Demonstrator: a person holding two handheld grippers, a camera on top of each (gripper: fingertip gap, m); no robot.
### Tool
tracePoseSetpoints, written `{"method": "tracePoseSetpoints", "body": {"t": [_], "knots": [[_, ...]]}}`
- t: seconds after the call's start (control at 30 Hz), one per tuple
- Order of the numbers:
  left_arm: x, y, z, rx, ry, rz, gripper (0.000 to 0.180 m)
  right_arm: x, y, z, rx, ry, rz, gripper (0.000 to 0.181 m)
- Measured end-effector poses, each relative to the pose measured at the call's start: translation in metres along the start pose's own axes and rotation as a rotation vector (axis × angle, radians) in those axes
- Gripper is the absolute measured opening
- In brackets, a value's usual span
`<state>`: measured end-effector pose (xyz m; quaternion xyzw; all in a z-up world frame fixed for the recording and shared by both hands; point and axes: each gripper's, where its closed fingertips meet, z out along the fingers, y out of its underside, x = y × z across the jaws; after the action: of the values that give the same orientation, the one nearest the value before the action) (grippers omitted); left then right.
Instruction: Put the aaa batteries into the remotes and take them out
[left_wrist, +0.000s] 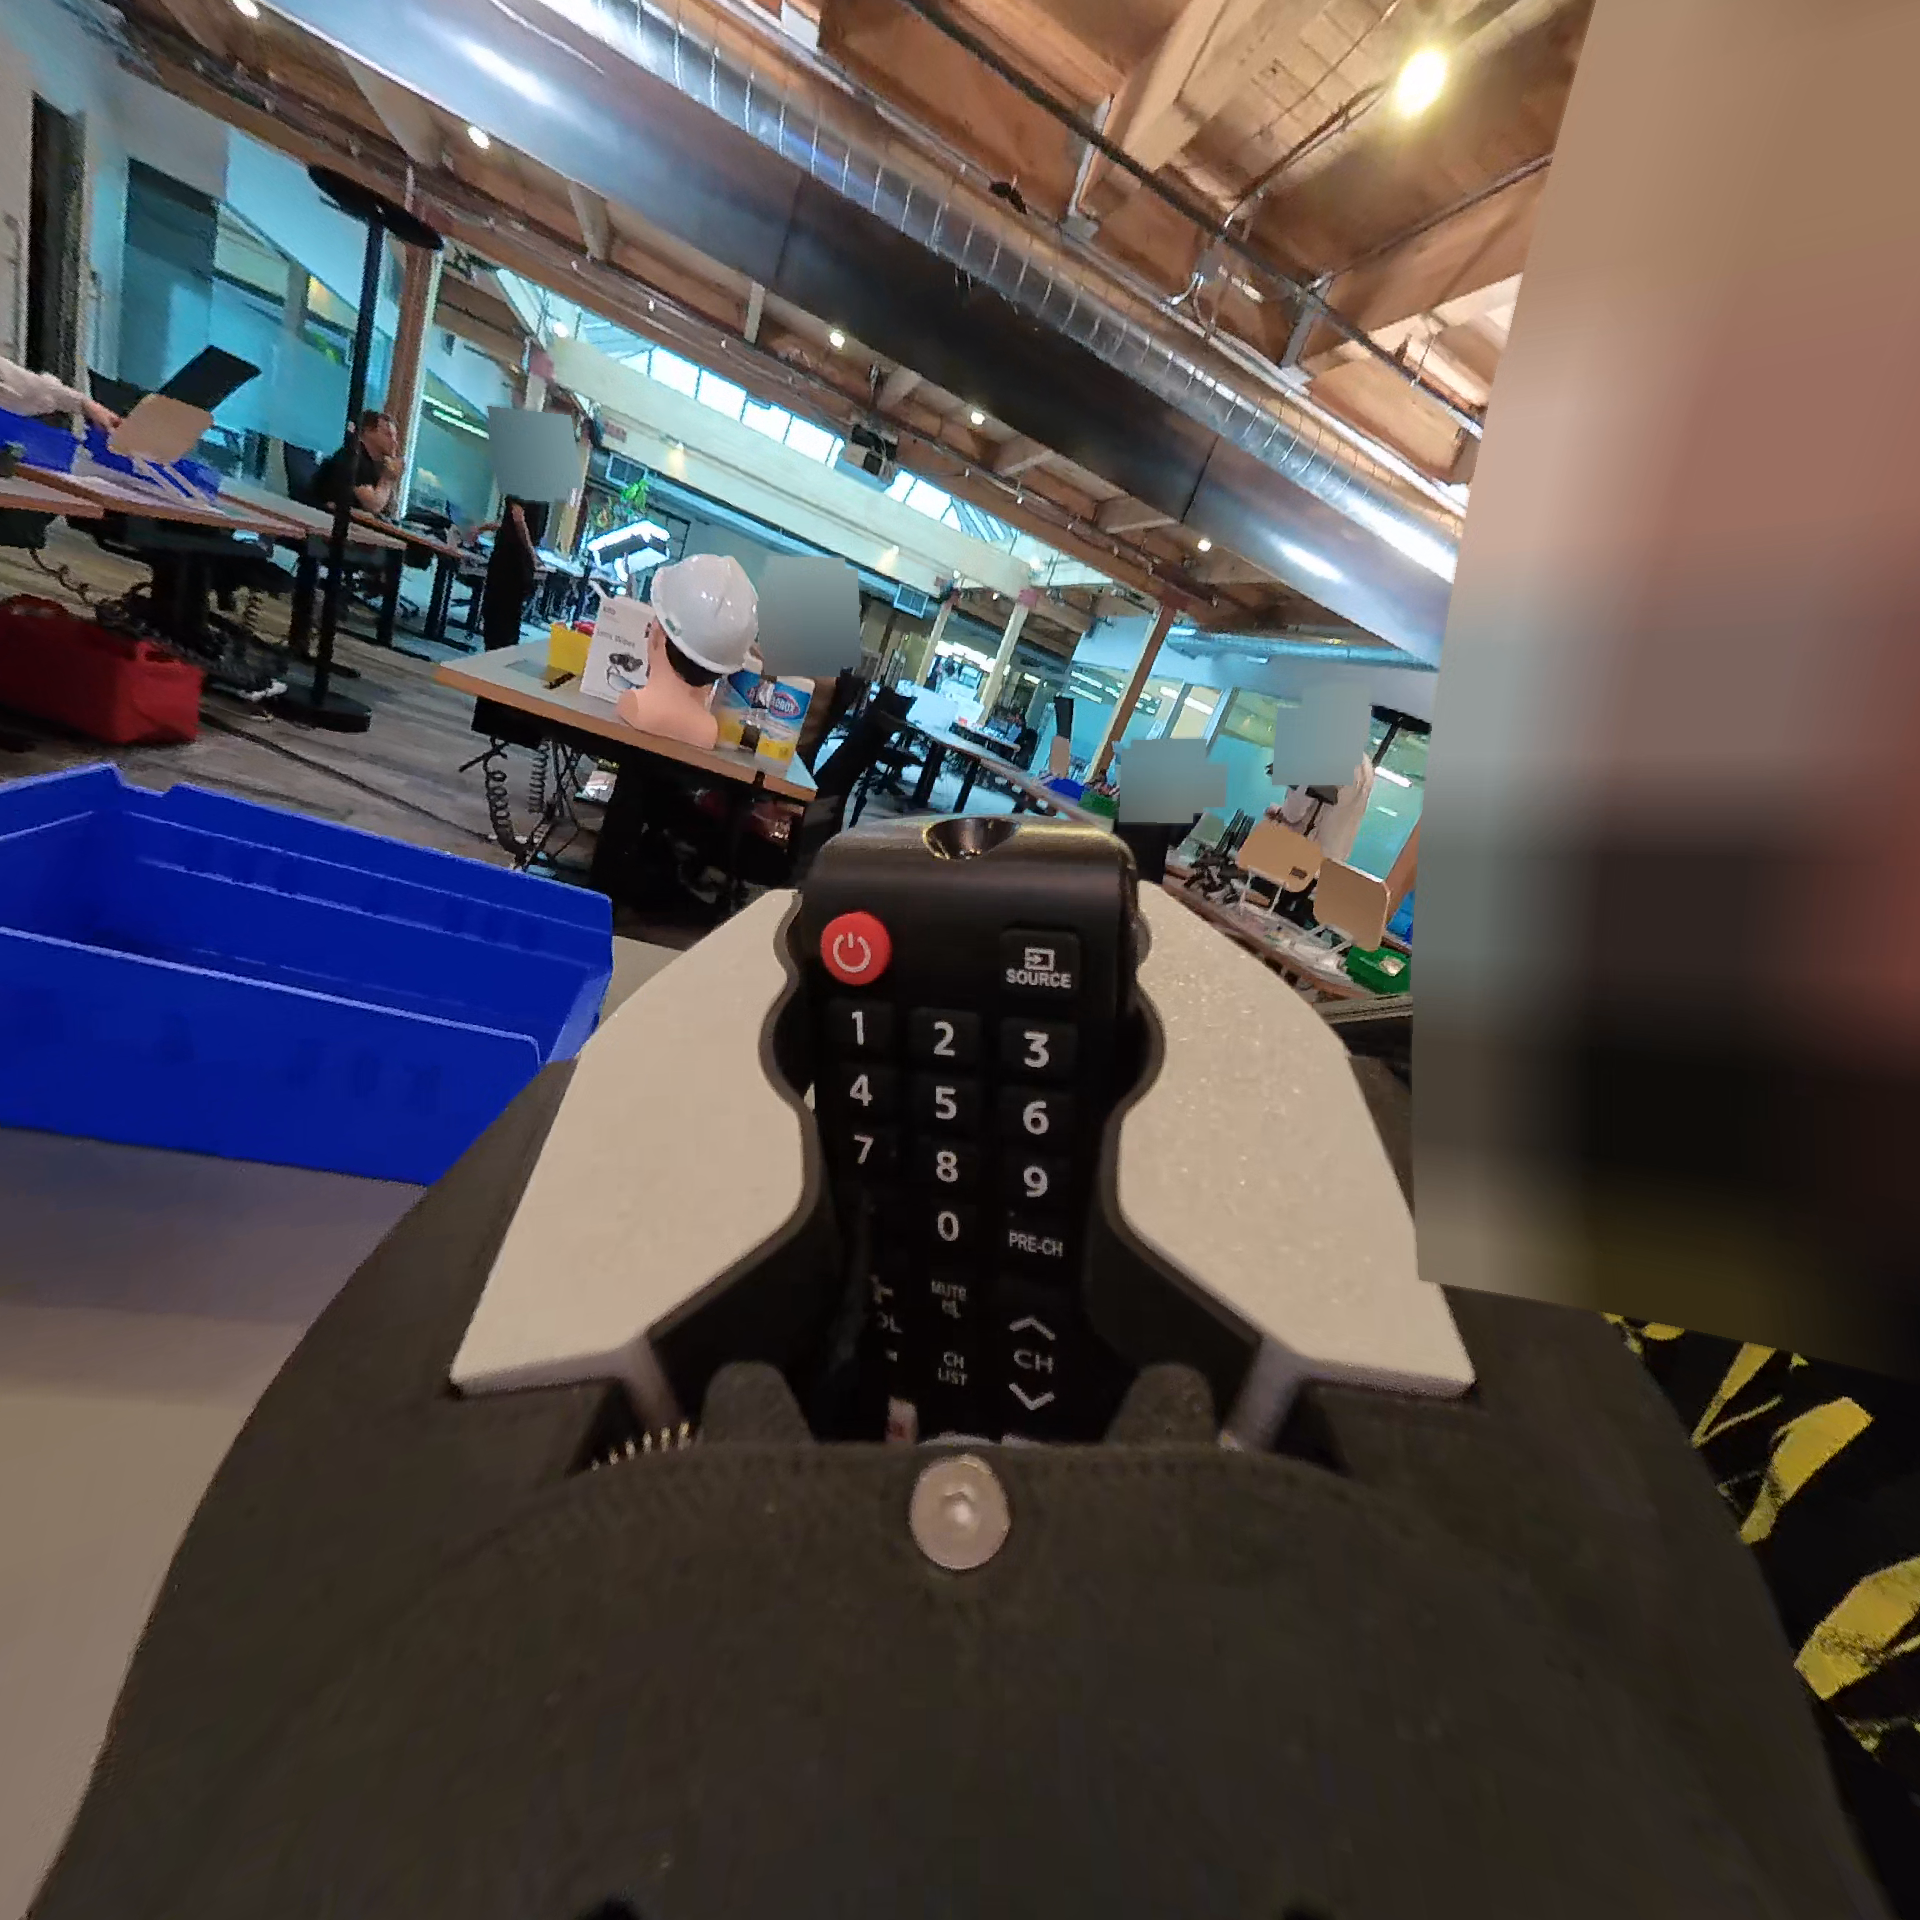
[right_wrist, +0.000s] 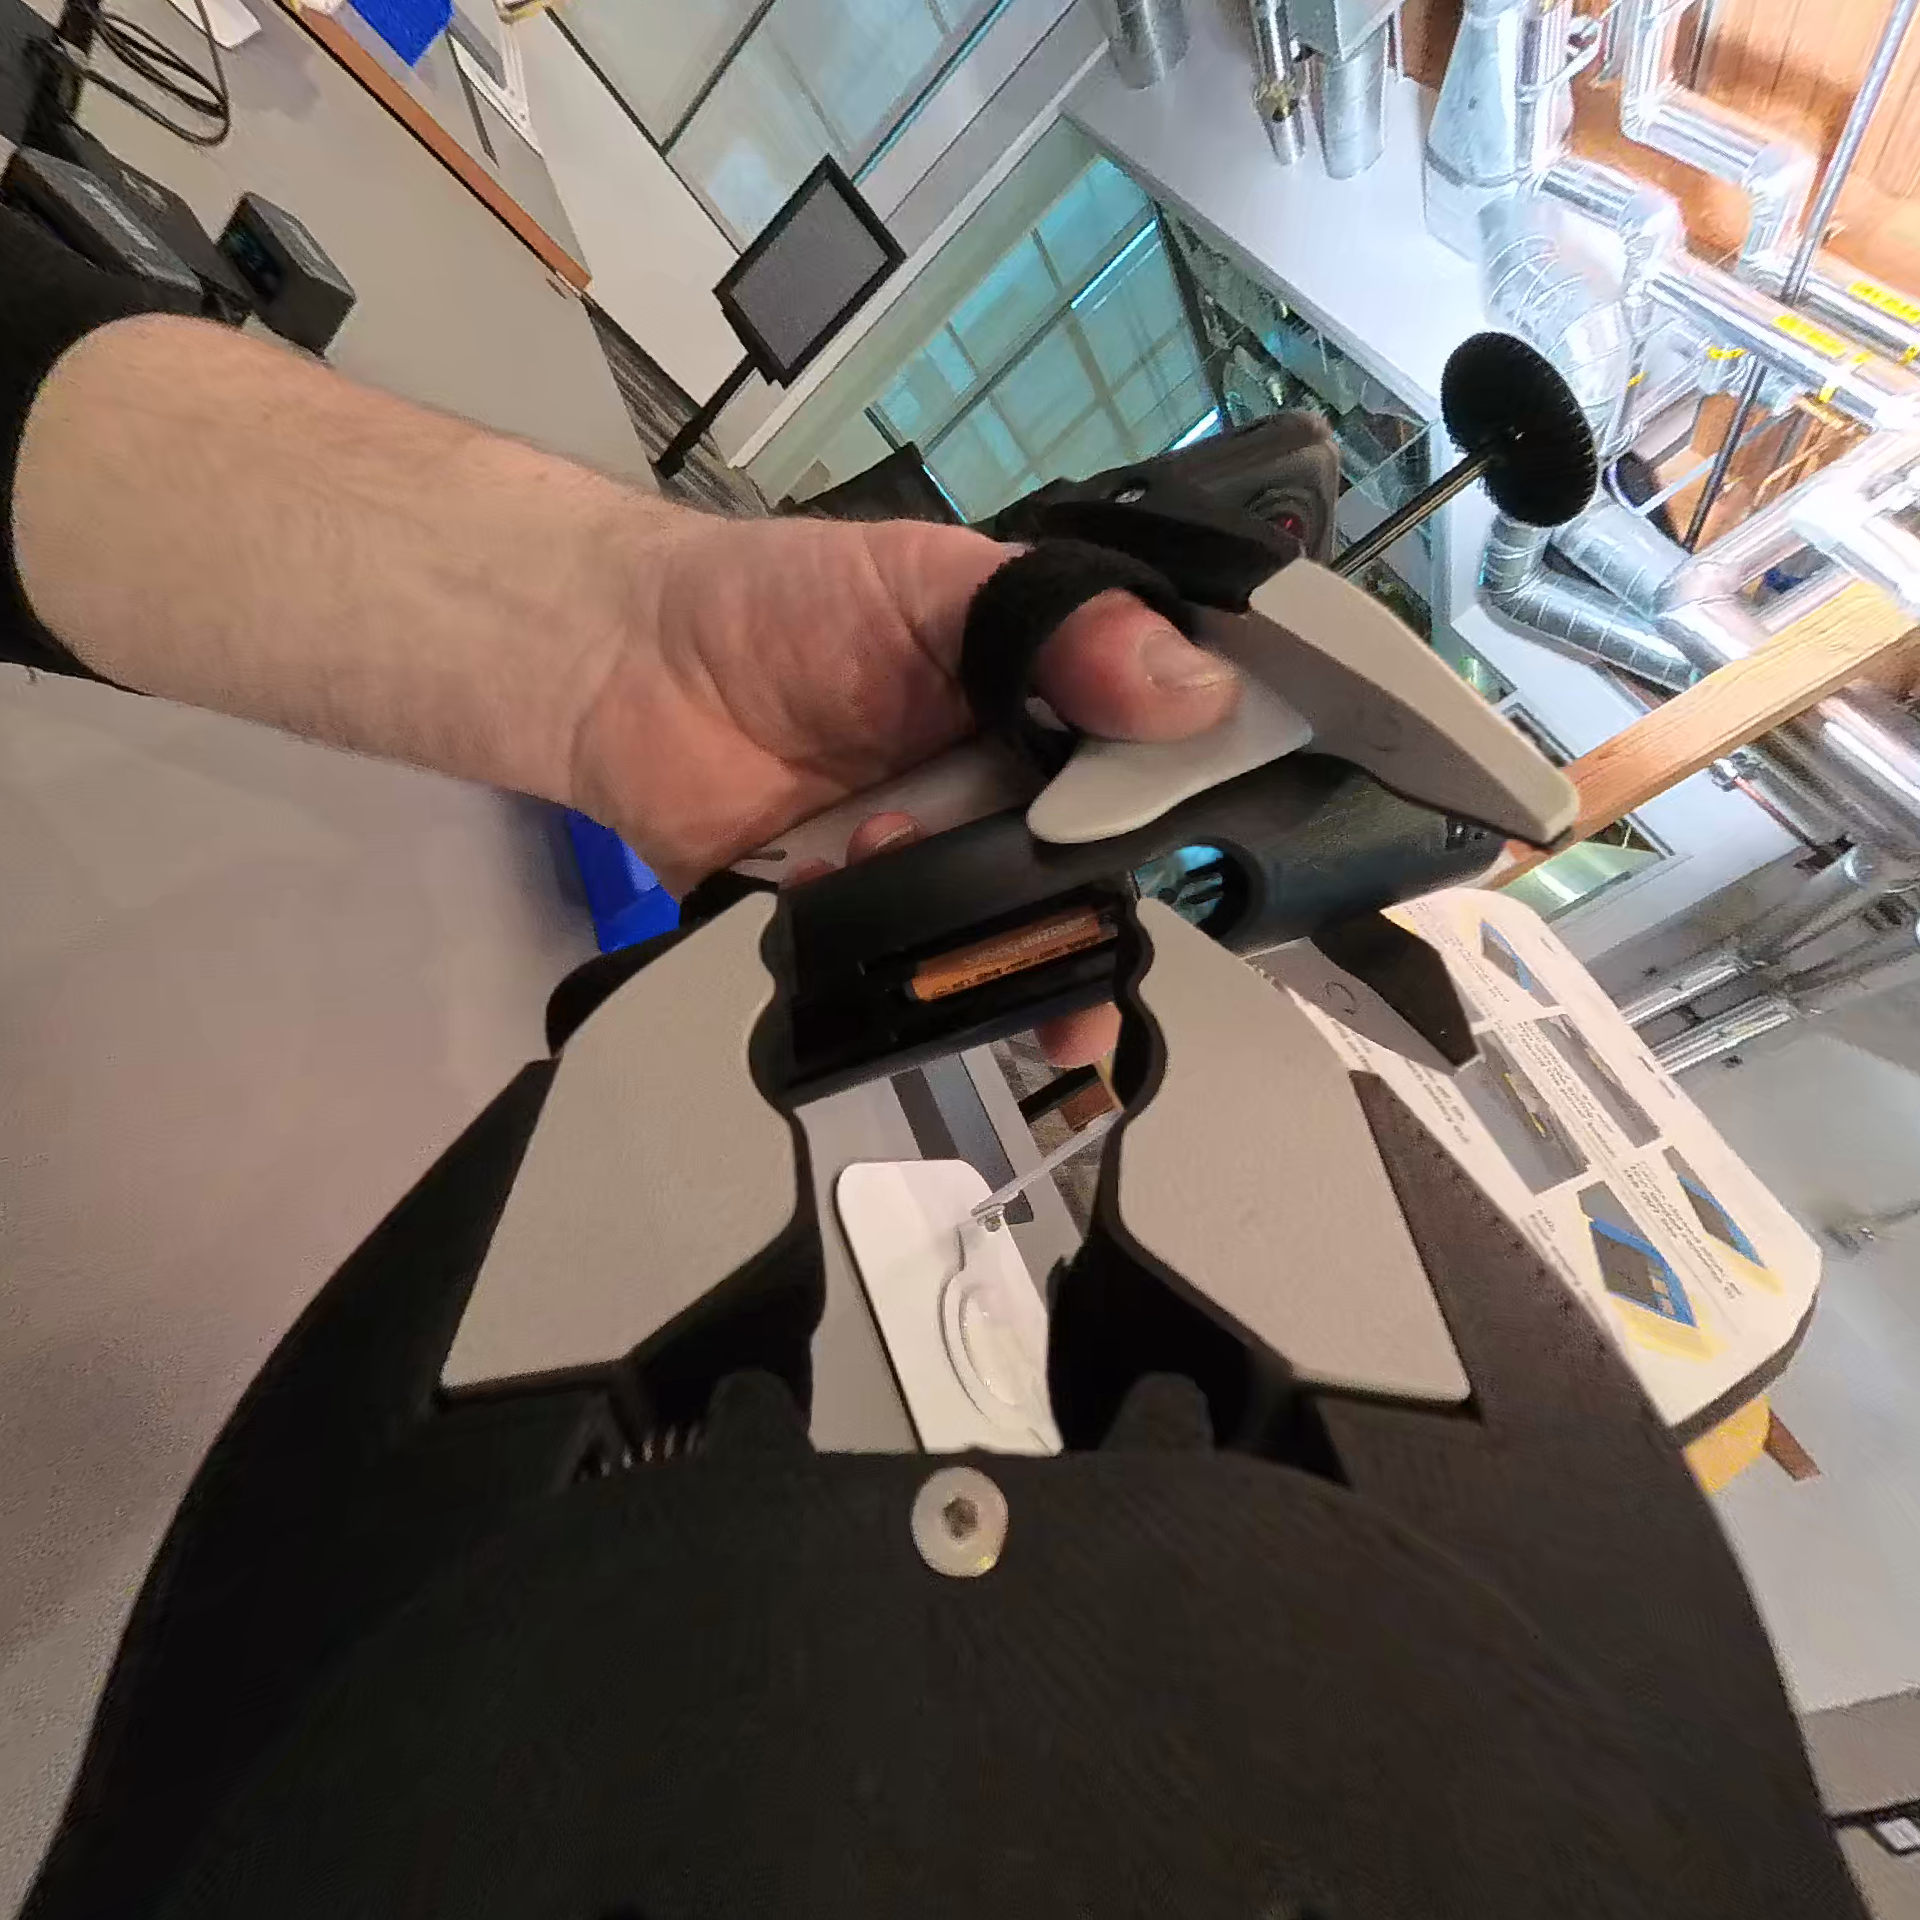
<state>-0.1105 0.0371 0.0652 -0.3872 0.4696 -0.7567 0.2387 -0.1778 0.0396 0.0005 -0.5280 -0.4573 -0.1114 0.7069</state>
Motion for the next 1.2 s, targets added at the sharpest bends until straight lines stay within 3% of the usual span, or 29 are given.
{"method": "tracePoseSetpoints", "body": {"t": [0.17,0.4,0.97,1.2], "knots": [[-0.004,-0.001,-0.002,-0.001,-0.013,-0.013,0.055,-0.006,0.004,0.004,-0.035,-0.018,-0.029,0.064],[-0.013,0.007,-0.002,-0.047,-0.028,-0.035,0.055,-0.005,0.013,0.005,-0.066,-0.031,0.008,0.057],[-0.016,-0.003,-0.003,0.044,-0.022,-0.083,0.055,-0.003,0.009,0.011,-0.053,-0.013,0.039,0.073],[-0.021,0.003,-0.002,0.009,-0.059,-0.061,0.053,-0.002,0.015,0.012,-0.032,-0.019,0.136,0.062]]}}
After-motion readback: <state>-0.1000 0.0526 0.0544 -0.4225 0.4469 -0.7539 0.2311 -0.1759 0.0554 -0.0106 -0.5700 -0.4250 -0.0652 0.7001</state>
